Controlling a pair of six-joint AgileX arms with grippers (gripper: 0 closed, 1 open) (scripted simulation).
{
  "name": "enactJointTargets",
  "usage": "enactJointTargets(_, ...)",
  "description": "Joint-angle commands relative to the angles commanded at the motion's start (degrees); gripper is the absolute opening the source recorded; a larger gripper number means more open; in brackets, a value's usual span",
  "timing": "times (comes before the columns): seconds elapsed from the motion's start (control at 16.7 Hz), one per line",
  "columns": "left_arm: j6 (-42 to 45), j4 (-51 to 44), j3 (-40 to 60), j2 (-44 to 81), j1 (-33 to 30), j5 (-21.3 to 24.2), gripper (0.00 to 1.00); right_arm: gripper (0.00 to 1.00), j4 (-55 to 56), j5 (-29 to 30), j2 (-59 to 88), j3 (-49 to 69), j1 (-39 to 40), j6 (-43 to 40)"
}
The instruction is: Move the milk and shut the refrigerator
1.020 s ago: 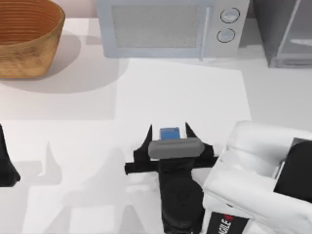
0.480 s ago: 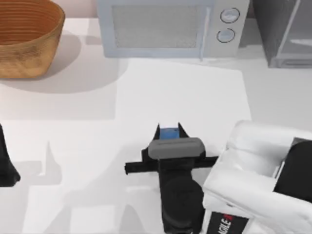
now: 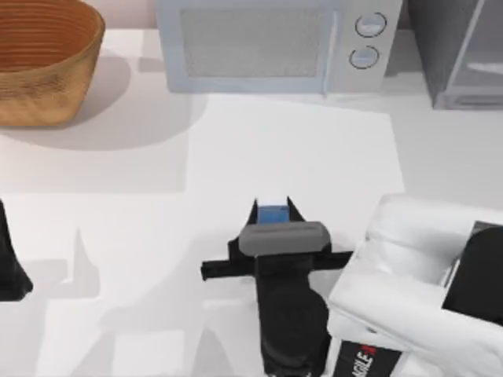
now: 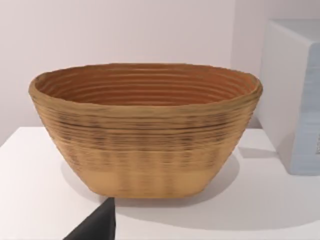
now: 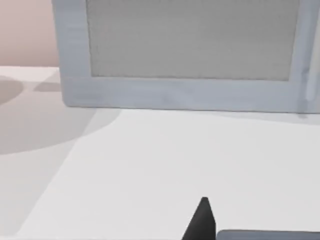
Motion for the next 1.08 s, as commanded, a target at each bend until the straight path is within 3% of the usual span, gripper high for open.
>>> enactJointTargets(0.78, 0.0, 0.0, 0.0, 0.0, 0.0, 0.0, 1.0, 0.0, -5.7, -0.8, -7.6, -1.8, -0.7, 0.2)
enactJointTargets(1.08, 0.0, 0.0, 0.0, 0.0, 0.0, 0.0, 1.0, 0.0, -10.4, -12.4, -16.7, -7.2, -12.5, -0.3)
